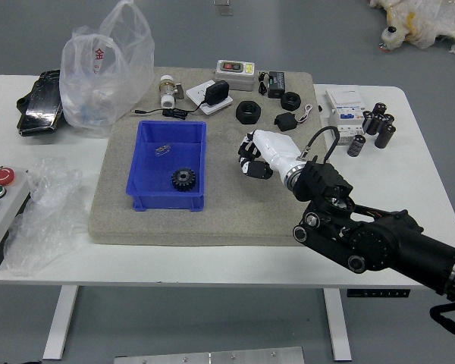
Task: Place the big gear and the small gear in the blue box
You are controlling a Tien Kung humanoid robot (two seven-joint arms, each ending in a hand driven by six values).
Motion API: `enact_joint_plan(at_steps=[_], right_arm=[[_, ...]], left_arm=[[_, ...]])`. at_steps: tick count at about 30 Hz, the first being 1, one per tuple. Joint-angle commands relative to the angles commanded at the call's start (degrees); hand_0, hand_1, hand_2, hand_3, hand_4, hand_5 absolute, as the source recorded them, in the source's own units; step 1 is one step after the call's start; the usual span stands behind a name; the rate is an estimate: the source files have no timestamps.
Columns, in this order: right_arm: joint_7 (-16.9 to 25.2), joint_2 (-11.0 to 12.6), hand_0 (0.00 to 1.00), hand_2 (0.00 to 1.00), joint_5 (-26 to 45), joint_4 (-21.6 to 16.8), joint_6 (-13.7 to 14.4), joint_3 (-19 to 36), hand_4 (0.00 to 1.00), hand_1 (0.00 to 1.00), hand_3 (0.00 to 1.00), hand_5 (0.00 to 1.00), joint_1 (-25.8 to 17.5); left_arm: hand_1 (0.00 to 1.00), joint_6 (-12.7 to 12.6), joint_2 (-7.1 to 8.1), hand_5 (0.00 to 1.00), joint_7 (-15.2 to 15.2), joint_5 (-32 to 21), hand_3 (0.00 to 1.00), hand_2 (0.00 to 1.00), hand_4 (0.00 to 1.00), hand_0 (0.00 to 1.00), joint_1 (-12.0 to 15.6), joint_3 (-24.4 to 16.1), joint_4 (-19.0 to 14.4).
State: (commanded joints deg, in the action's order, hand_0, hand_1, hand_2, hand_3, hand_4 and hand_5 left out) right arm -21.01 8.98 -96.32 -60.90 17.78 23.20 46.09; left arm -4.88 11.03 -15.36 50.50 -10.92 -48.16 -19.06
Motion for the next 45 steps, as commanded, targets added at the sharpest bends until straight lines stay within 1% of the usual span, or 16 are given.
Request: enact_joint_plan(at_steps=[4,8,11,12,17,18,23,24,29,30,35,36,39,41,42,45], right_arm=[[-0.12,-1.12,0.366,0.377,-1.00,-2.05,0.07,-1.82,0.139,0.545,0.351,0.002,2.77],[0.07,-2.94,0.365,0.376,-1.65,-3.40,0.31,-4.59,0.137,0.544,0.351,0.002,5.48],[-0.12,-4.47,0.365,0.376,-1.83,-3.18,0.13,-7.14,0.137,0.544,0.351,0.002,7.21],[-0.23,-4.92,0.370,0.396,-1.82,-2.99,0.01,-7.94,0.157,0.550,0.353,0.002,7.71],[-0.42,-6.63,0.370,0.396,-1.80,-2.06,-0.41,-10.38,0.157,0.550,0.353,0.002,9.20],[-0.37,-7.00,0.388,0.549,-1.71,-1.83,-0.55,-10.70,0.259,0.584,0.452,0.002,9.40],[-0.13,-7.96,0.388,0.549,-0.69,-1.02,-1.50,-11.54,0.259,0.584,0.452,0.002,9.70],[-0.08,-8.13,0.405,0.732,-0.43,-0.82,-1.67,-11.73,0.375,0.693,0.684,0.107,9.73],[0.17,-8.55,0.405,0.732,0.39,-0.26,-1.90,-12.17,0.375,0.693,0.684,0.107,9.75],[0.26,-8.57,0.422,0.781,0.54,-0.14,-1.88,-12.19,0.454,0.724,0.800,0.121,9.73],[0.51,-8.48,0.422,0.781,1.06,0.18,-1.81,-12.23,0.454,0.724,0.800,0.121,9.54],[0.56,-8.43,0.426,0.786,1.09,0.20,-1.76,-12.17,0.481,0.728,0.826,0.141,9.47],[0.74,-8.16,0.426,0.786,0.97,0.25,-1.49,-11.49,0.481,0.728,0.826,0.141,9.10],[1.01,-7.73,0.426,0.786,0.92,0.19,-1.05,-10.19,0.481,0.728,0.826,0.141,8.66],[1.21,-7.41,0.416,0.780,1.10,0.11,-0.78,-9.26,0.492,0.720,0.808,0.152,8.38],[2.72,-5.87,0.416,0.780,3.48,-0.53,0.59,-5.87,0.492,0.720,0.808,0.152,7.10]], left_arm=[[0.602,0.05,0.12,0.356,-0.21,0.35,0.684,0.572,0.666,0.652,-0.03,-0.28,-0.05],[0.602,0.11,0.17,0.357,-0.31,0.52,0.684,0.572,0.667,0.652,-0.07,-0.36,-0.09],[0.602,0.15,0.21,0.357,-0.40,0.68,0.684,0.572,0.667,0.652,-0.13,-0.45,-0.11],[0.600,0.16,0.22,0.360,-0.45,0.75,0.684,0.572,0.668,0.651,-0.16,-0.49,-0.12],[0.600,0.22,0.35,0.360,-0.70,1.14,0.684,0.572,0.668,0.651,-0.25,-0.78,-0.19],[0.600,0.22,0.39,0.361,-0.74,1.16,0.684,0.570,0.669,0.651,-0.24,-0.81,-0.20],[0.600,0.26,0.41,0.361,-0.96,1.41,0.684,0.570,0.669,0.651,-0.27,-1.02,-0.26],[0.601,0.27,0.41,0.362,-0.98,1.43,0.684,0.571,0.670,0.651,-0.28,-1.03,-0.26],[0.601,0.32,0.34,0.362,-1.02,1.54,0.684,0.571,0.670,0.651,-0.35,-1.09,-0.27],[0.601,0.32,0.34,0.362,-1.02,1.53,0.684,0.572,0.670,0.652,-0.36,-1.08,-0.27],[0.601,0.32,0.35,0.362,-1.03,1.58,0.684,0.572,0.670,0.652,-0.39,-1.11,-0.27],[0.601,0.33,0.36,0.361,-1.03,1.60,0.684,0.572,0.670,0.652,-0.39,-1.11,-0.27],[0.601,0.32,0.34,0.361,-0.98,1.56,0.684,0.572,0.670,0.652,-0.41,-1.07,-0.26],[0.601,0.32,0.30,0.361,-0.96,1.53,0.684,0.572,0.670,0.652,-0.40,-1.05,-0.25],[0.601,0.32,0.28,0.360,-0.94,1.48,0.684,0.571,0.669,0.651,-0.39,-1.02,-0.24],[0.601,0.26,0.23,0.360,-0.82,1.23,0.684,0.571,0.669,0.651,-0.33,-0.84,-0.22]])
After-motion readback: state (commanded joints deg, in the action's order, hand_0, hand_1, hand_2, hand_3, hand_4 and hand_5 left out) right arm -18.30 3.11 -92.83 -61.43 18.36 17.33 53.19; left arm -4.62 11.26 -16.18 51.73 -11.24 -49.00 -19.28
